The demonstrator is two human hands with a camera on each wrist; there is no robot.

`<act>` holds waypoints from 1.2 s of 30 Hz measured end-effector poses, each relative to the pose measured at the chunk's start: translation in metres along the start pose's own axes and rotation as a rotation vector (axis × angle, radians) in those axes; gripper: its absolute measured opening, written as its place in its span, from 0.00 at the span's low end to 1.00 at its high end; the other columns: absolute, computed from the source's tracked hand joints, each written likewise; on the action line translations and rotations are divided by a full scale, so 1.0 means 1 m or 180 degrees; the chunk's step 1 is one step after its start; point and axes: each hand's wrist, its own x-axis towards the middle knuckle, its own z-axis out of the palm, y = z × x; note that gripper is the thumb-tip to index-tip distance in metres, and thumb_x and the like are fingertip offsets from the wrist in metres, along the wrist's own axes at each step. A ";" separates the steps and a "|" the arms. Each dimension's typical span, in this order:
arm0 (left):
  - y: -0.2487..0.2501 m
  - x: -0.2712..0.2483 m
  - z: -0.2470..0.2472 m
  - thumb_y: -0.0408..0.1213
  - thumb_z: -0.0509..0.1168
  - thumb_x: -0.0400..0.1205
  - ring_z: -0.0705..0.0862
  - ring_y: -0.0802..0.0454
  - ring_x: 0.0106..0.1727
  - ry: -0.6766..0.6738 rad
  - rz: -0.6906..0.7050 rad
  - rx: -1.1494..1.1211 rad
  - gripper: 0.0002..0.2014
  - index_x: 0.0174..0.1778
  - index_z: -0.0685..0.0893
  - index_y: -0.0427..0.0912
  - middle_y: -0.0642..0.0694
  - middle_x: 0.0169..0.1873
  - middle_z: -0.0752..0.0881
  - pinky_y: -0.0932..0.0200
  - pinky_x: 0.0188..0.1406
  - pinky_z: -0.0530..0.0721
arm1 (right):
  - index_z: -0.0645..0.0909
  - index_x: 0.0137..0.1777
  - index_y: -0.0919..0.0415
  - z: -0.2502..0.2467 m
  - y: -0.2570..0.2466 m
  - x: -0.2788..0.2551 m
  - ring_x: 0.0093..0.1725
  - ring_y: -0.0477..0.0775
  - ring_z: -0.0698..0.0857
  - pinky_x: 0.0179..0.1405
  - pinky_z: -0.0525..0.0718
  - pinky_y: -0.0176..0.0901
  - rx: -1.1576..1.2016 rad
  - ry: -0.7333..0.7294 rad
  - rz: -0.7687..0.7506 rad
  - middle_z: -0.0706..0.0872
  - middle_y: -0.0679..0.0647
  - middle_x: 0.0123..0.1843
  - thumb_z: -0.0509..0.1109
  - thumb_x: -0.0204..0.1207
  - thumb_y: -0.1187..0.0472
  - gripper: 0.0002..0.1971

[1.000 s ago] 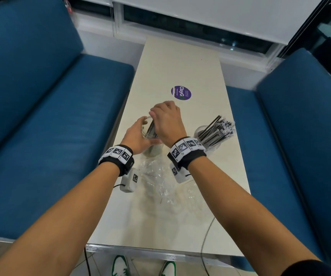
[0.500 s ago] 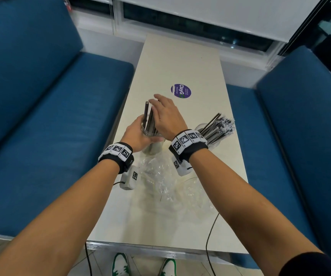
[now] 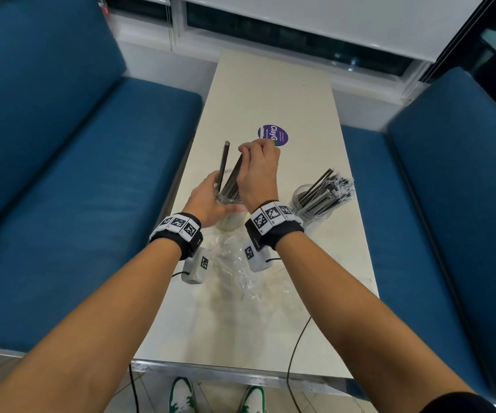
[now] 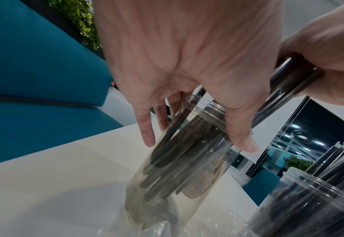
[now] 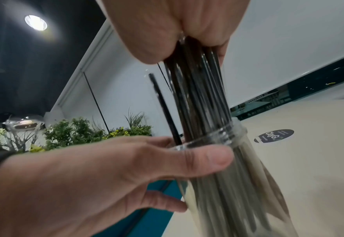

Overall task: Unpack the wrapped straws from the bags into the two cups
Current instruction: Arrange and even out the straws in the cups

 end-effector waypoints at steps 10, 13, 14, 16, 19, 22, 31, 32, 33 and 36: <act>-0.001 0.002 0.000 0.41 0.85 0.75 0.85 0.46 0.61 -0.0005 -0.0010 -0.0018 0.41 0.83 0.73 0.48 0.50 0.63 0.86 0.52 0.61 0.82 | 0.82 0.67 0.51 -0.012 -0.011 -0.010 0.63 0.61 0.81 0.70 0.72 0.65 -0.0695 -0.0992 -0.0175 0.85 0.52 0.65 0.53 0.87 0.49 0.19; -0.003 0.001 0.000 0.45 0.86 0.73 0.86 0.47 0.64 -0.0056 0.0024 -0.0112 0.43 0.83 0.73 0.50 0.52 0.64 0.86 0.51 0.65 0.84 | 0.79 0.73 0.46 -0.021 -0.016 0.001 0.71 0.60 0.80 0.81 0.59 0.72 -0.0504 -0.1209 0.0007 0.85 0.51 0.70 0.51 0.88 0.45 0.21; -0.003 0.001 -0.001 0.48 0.87 0.72 0.86 0.47 0.66 -0.0060 0.0041 -0.0124 0.44 0.83 0.73 0.51 0.51 0.66 0.87 0.49 0.67 0.85 | 0.79 0.72 0.44 -0.023 -0.017 0.004 0.72 0.59 0.79 0.83 0.57 0.73 -0.0485 -0.1215 0.0024 0.85 0.51 0.71 0.52 0.87 0.43 0.21; -0.003 0.000 -0.001 0.50 0.87 0.72 0.86 0.48 0.68 -0.0067 0.0070 -0.0106 0.48 0.86 0.69 0.51 0.50 0.69 0.86 0.47 0.71 0.85 | 0.82 0.69 0.41 -0.022 -0.018 0.011 0.75 0.55 0.77 0.84 0.53 0.73 -0.0640 -0.1217 -0.0116 0.84 0.48 0.72 0.58 0.85 0.39 0.20; -0.003 0.001 -0.002 0.45 0.86 0.74 0.85 0.48 0.68 -0.0069 0.0050 -0.0067 0.50 0.89 0.66 0.51 0.51 0.67 0.85 0.50 0.69 0.82 | 0.87 0.62 0.39 -0.021 -0.020 0.020 0.73 0.51 0.78 0.81 0.52 0.75 -0.1049 -0.1488 -0.0419 0.85 0.44 0.68 0.65 0.82 0.37 0.16; -0.002 0.001 -0.002 0.42 0.86 0.74 0.86 0.45 0.67 -0.0094 0.0007 -0.0124 0.44 0.85 0.72 0.48 0.51 0.63 0.86 0.49 0.69 0.83 | 0.90 0.57 0.40 -0.020 -0.023 0.025 0.70 0.51 0.80 0.78 0.54 0.75 -0.1379 -0.1721 -0.0605 0.88 0.42 0.62 0.68 0.83 0.42 0.11; -0.004 -0.001 -0.001 0.47 0.87 0.72 0.85 0.52 0.62 -0.0090 0.0077 -0.0223 0.47 0.85 0.71 0.51 0.55 0.62 0.86 0.55 0.64 0.81 | 0.83 0.68 0.38 -0.025 -0.019 0.019 0.80 0.51 0.72 0.80 0.49 0.70 -0.0700 -0.1461 -0.0433 0.79 0.47 0.77 0.72 0.77 0.39 0.20; -0.004 0.000 -0.001 0.48 0.88 0.71 0.85 0.52 0.62 -0.0082 0.0078 -0.0217 0.47 0.84 0.72 0.51 0.55 0.62 0.86 0.54 0.65 0.82 | 0.84 0.67 0.37 -0.025 -0.018 0.018 0.80 0.51 0.71 0.80 0.49 0.69 -0.0650 -0.1437 -0.0467 0.79 0.47 0.77 0.72 0.77 0.38 0.18; -0.004 0.000 -0.001 0.49 0.88 0.71 0.86 0.52 0.63 -0.0079 0.0082 -0.0207 0.47 0.84 0.72 0.51 0.55 0.62 0.86 0.53 0.66 0.83 | 0.86 0.63 0.37 -0.025 -0.018 0.018 0.80 0.51 0.72 0.80 0.50 0.69 -0.0628 -0.1428 -0.0518 0.80 0.47 0.77 0.72 0.78 0.38 0.15; -0.005 0.001 -0.001 0.53 0.88 0.69 0.87 0.49 0.65 -0.0096 0.0038 -0.0183 0.49 0.84 0.72 0.52 0.52 0.65 0.87 0.50 0.67 0.85 | 0.91 0.50 0.42 -0.025 -0.018 0.019 0.73 0.51 0.78 0.78 0.54 0.68 -0.0696 -0.1320 -0.0616 0.85 0.44 0.67 0.72 0.80 0.46 0.07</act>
